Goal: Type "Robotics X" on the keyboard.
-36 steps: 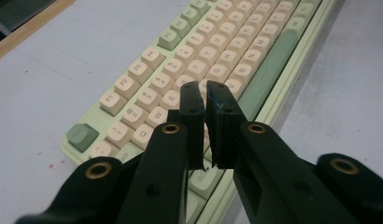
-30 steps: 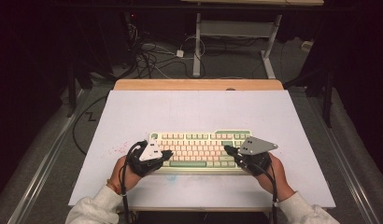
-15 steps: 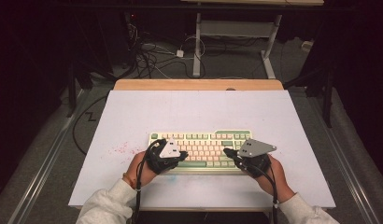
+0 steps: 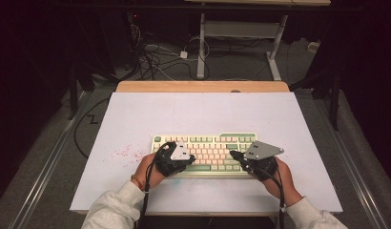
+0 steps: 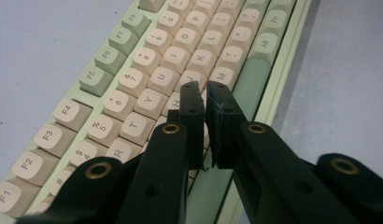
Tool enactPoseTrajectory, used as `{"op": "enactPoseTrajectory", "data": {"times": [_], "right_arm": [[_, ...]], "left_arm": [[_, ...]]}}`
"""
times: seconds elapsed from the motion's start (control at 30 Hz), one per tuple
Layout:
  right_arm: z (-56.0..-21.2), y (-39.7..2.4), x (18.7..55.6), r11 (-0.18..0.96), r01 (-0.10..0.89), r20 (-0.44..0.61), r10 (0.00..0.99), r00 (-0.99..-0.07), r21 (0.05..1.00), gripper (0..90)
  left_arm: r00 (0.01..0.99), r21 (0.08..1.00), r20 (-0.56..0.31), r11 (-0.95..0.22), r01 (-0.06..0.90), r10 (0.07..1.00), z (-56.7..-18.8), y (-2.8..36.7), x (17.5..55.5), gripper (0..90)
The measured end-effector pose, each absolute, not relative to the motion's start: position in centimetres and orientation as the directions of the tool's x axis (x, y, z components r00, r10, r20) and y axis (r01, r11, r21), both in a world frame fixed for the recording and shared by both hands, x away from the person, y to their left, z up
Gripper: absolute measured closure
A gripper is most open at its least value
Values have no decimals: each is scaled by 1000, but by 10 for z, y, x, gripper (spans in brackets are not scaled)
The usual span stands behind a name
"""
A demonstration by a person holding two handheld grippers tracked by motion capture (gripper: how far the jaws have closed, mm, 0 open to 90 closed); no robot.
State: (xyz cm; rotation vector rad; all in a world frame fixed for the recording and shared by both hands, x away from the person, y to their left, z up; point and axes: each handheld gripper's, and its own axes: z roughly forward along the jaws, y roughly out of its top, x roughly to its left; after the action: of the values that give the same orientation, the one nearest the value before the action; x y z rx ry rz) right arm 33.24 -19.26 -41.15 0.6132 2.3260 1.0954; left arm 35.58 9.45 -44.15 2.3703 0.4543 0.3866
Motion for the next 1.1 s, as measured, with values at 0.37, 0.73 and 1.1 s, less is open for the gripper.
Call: {"op": "enactPoseTrajectory", "data": {"times": [0.37, 0.73, 1.1], "right_arm": [[-413, -190, 332, 587, 184, -246, 574, -781, 788, 900], [-415, -190, 333, 594, 187, -245, 570, -784, 782, 900], [-414, -190, 333, 596, 182, -250, 568, -784, 782, 900]], "left_arm": [[896, 653, 152, -723, 226, 418, -446, 91, 360, 836], [893, 630, 154, -738, 242, 424, -451, 87, 362, 867], [879, 671, 171, -706, 226, 444, -440, 95, 358, 871]]}}
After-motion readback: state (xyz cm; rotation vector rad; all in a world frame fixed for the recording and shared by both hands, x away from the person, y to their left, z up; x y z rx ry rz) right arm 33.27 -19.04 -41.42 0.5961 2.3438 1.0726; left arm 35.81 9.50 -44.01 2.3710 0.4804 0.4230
